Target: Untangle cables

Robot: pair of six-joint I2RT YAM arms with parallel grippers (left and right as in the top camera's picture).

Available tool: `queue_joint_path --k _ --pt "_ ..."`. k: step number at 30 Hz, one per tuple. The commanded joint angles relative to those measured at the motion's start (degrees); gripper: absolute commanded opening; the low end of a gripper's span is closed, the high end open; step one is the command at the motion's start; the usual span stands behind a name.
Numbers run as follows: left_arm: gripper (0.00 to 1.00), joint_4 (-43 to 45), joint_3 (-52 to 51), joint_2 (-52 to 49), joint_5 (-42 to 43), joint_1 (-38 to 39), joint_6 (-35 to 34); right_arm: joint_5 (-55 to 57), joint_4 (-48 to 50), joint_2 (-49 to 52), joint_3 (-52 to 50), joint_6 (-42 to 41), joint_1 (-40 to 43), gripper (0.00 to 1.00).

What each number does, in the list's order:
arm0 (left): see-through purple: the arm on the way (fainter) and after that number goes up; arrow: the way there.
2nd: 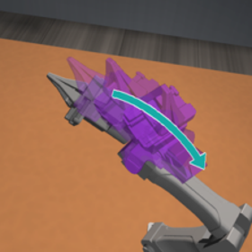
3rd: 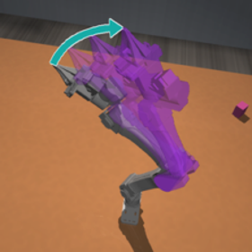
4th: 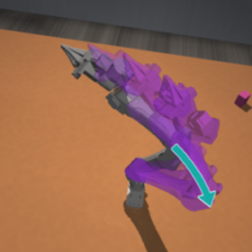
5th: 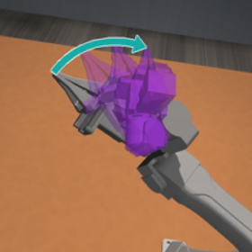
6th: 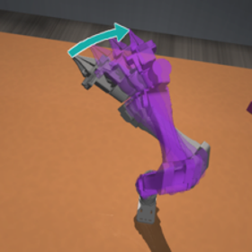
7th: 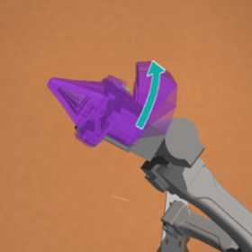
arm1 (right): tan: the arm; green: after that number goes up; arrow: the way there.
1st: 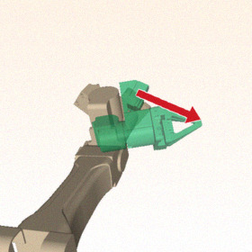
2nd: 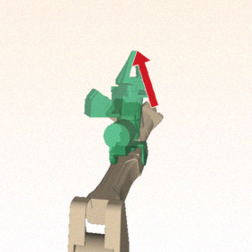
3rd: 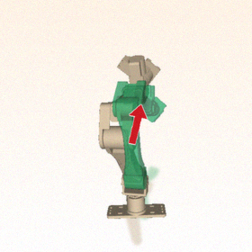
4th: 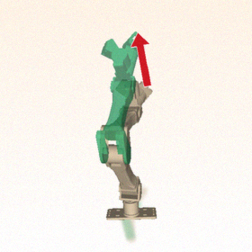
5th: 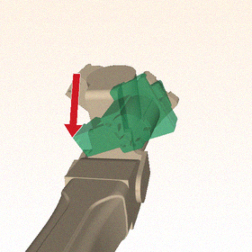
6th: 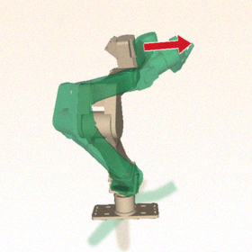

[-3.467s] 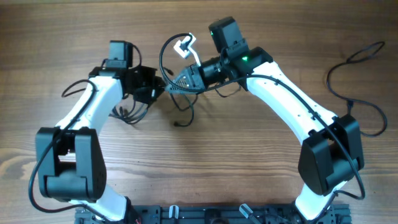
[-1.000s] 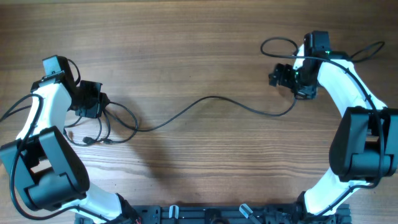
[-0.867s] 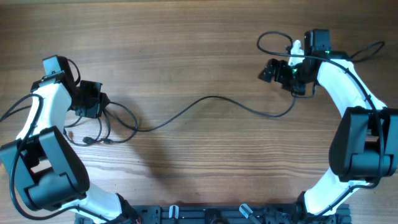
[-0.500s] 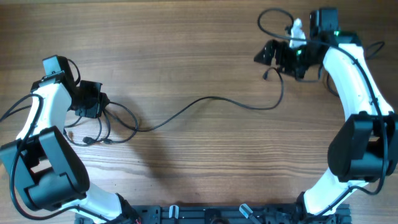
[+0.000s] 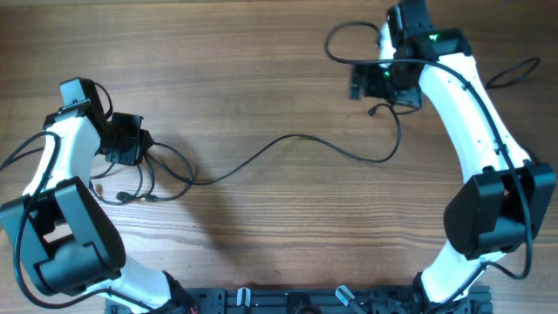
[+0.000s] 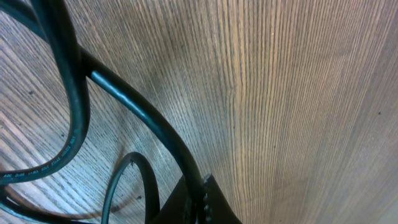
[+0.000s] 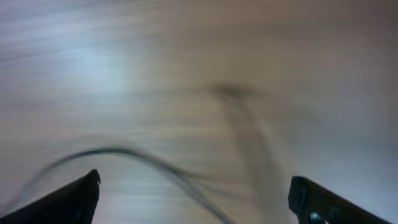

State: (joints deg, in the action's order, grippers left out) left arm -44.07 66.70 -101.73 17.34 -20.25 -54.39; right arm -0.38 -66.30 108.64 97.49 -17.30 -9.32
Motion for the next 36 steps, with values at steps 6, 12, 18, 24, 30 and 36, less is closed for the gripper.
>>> queue_joint_path --k 6,12,18,24,30,36 --pt "0.05 0.09 -0.5 -0.5 -0.92 0.24 -0.52 -8.39 -8.09 -0.11 -1.14 5.22 8.15 1.0" --pt "0.05 0.07 -0.5 -0.5 -0.92 0.24 -0.5 -25.44 -3.43 -0.11 -7.89 11.06 6.16 1.0" --pt "0.05 0.07 -0.5 -0.5 -0.92 0.24 -0.5 -30.86 6.12 -0.11 -15.67 11.72 0.33 1.0" --pt "0.06 0.09 -0.5 -0.5 -0.9 0.24 -0.52 -31.21 15.96 -0.11 -16.35 8.59 -8.24 0.99" --pt "0.06 0.07 -0.5 -0.5 -0.9 0.24 -0.5 -28.13 26.62 -0.11 -16.39 -9.7 -15.82 0.99" --pt "0.06 0.07 -0.5 -0.5 -0.92 0.24 -0.5 -27.39 32.76 -0.11 -16.41 -17.7 -22.51 1.0"
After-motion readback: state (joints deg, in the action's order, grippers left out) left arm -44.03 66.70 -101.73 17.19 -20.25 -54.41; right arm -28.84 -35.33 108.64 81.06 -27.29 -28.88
